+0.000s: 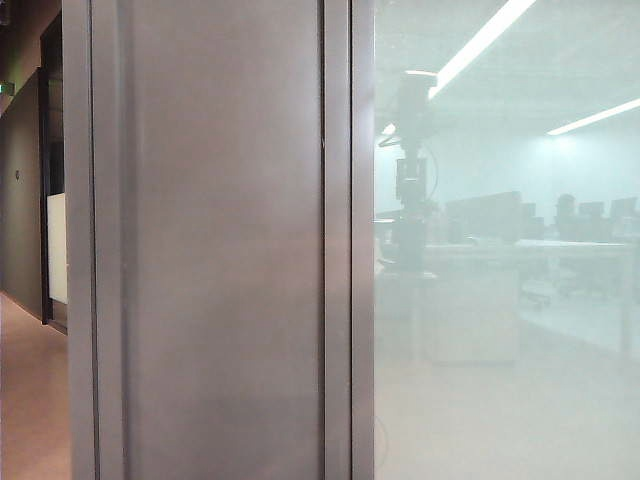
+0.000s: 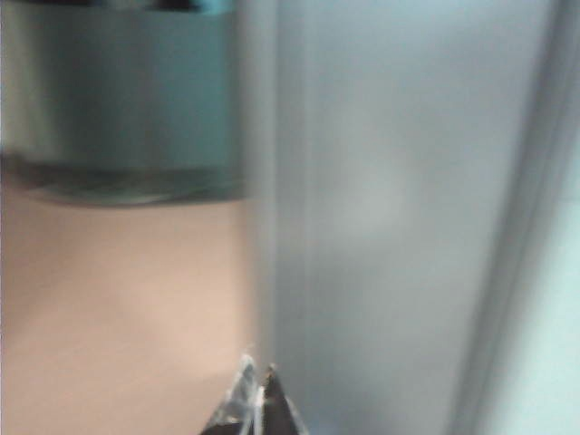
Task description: Raise the arm to find the leftmost switch on the wall and turn on the lights.
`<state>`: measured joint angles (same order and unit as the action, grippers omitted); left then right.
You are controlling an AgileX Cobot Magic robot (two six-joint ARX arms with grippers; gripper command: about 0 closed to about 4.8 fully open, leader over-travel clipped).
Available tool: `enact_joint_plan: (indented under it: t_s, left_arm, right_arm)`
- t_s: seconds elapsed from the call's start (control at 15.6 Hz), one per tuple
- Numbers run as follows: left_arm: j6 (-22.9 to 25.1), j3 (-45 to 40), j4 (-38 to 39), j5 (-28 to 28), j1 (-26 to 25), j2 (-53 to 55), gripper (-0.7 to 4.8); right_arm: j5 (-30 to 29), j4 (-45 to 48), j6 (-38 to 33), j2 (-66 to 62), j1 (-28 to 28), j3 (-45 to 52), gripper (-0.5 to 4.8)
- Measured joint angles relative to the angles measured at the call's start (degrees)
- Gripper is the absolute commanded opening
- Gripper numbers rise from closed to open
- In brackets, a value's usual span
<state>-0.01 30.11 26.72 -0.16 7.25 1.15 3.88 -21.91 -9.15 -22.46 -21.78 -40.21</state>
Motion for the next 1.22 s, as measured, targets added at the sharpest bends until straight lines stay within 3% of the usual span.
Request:
enact_joint_plan:
  t_s: [0.19,0.38,0.77,1.22]
  left_arm:
    - [-1.14,-2.93,-0.44,-3.74,-7.78,-0.07,-0.05]
    - [-4.09,-10.97,-6.95,-3.69,-11.26,-0.70,-0.05]
    - [-8.85,-22.93,-21.75,-3.28,-10.29,-0.87,-0.05]
    - [-8.63,-29.11,-26.88,-2.38,-10.38,-0.87,-0.05]
  right_arm:
    - [0.02,-0.02,0.00,0.00,0.00,0.00,-0.01]
    - [0.02,0.00,0.02,0.00,0.00,0.00,-0.01]
    - [0.02,-0.02,0.00,0.00,0.00,0.00,-0.01]
    - [0.02,-0.04,0.02,-0.02,0.00,0.00,-0.01]
